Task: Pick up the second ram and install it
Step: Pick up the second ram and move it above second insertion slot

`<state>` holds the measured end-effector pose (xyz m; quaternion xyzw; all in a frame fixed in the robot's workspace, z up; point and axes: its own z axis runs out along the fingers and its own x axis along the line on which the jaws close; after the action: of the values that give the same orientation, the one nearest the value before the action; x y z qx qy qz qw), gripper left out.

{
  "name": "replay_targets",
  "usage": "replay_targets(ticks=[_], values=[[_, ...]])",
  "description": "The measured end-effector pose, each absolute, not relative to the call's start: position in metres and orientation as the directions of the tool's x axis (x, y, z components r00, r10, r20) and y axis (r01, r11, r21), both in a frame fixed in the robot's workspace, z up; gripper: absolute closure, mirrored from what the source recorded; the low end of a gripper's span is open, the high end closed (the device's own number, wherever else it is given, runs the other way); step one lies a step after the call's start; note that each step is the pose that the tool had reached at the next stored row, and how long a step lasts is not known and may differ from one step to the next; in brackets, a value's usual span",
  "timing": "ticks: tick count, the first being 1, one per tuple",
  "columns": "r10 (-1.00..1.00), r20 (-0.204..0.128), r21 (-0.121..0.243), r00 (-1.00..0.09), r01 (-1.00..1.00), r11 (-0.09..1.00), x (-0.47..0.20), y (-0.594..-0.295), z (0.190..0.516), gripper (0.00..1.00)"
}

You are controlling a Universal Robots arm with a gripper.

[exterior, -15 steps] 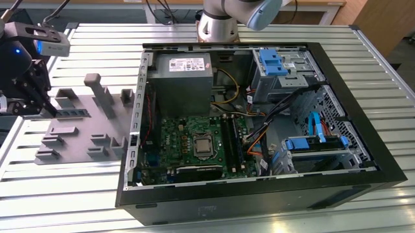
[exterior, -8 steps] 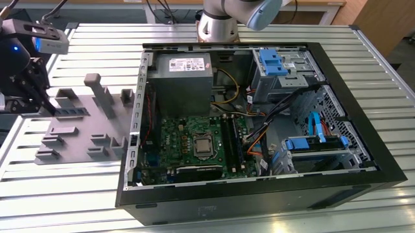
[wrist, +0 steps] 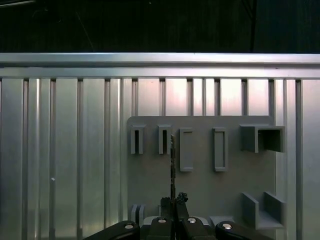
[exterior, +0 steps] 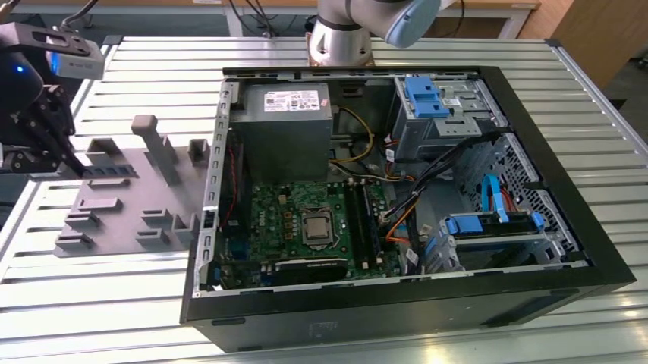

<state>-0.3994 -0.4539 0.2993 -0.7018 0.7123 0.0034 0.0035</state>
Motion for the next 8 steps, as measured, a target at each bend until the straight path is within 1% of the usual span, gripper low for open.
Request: replay_targets(ticks=[8], values=[[-1.000, -0.010, 0.000, -0.015, -1.000, 0.015, -0.3994, -0.4534, 0.3051, 0.86]])
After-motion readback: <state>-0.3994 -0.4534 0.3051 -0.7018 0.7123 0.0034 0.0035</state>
